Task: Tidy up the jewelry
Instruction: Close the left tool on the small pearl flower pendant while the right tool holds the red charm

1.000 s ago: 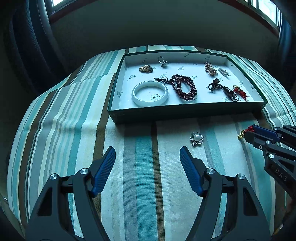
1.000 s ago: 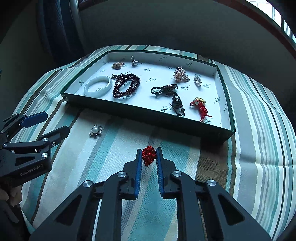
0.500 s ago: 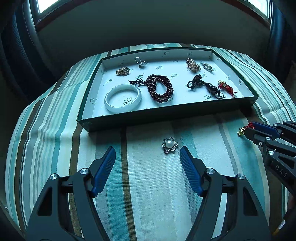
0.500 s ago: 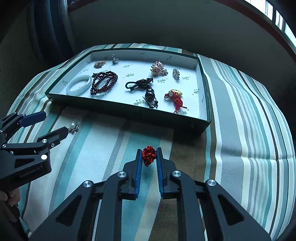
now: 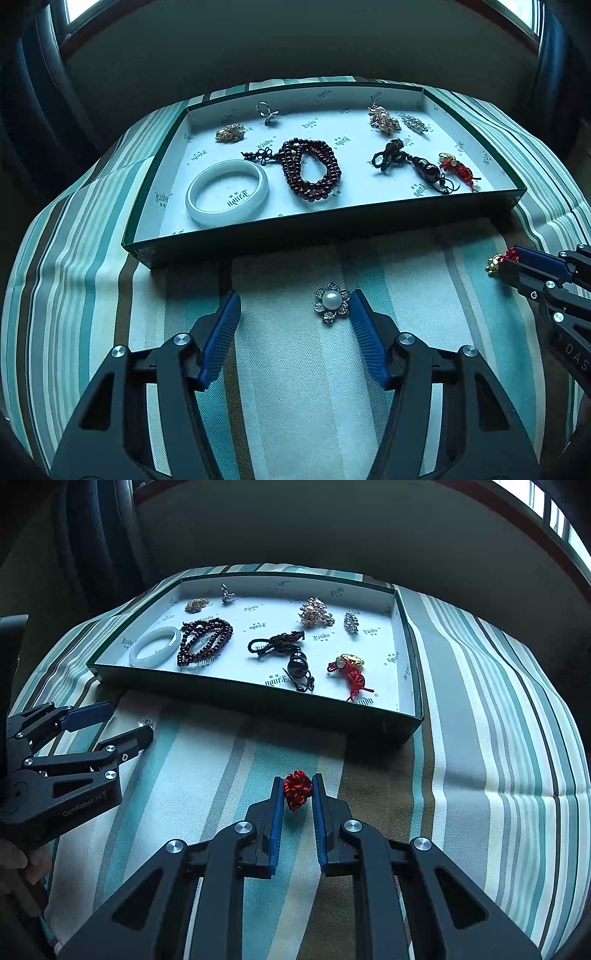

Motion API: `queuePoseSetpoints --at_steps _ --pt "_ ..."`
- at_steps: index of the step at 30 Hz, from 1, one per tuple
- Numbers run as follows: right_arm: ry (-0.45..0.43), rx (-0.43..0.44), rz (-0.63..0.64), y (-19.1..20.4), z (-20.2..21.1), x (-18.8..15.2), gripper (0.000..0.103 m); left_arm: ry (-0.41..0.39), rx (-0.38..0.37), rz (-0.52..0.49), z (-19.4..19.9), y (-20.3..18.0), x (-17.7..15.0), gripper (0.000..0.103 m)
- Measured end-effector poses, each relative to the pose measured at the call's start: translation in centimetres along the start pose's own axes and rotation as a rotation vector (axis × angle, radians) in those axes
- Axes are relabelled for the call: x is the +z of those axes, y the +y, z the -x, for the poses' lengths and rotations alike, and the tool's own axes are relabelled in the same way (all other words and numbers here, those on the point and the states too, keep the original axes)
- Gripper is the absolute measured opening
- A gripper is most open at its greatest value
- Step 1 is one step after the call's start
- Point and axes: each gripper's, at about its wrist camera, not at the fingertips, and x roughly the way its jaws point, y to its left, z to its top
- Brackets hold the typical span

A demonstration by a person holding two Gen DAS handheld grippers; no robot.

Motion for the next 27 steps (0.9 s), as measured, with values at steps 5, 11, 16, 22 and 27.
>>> queuePoseSetpoints --at_steps 5,11,16,22,27 --pt "0.003 0.003 0.0 0.08 -0.15 -0.07 0.015 -0.002 -0.031 0.0 0.04 -0.05 0.06 0.049" --pt "0.002 0.002 -0.001 0.09 -0.15 -0.08 0.016 -0.005 -0.076 -0.007 0.22 -0.38 -0.01 0.031" --pt "0.001 0.006 -0.002 0.15 -0.18 -0.17 0.015 -0.003 -0.076 -0.004 0.26 -0.37 0.0 0.031" --pt "0.002 0.018 -0.006 0.13 -0.24 -0.19 0.015 -0.003 -0.076 0.01 0.15 -0.3 0.1 0.033" --pt "0.006 0.022 -0.008 0.11 -0.36 -0.17 0.015 -0.006 -0.087 -0.003 0.11 -0.49 0.2 0.03"
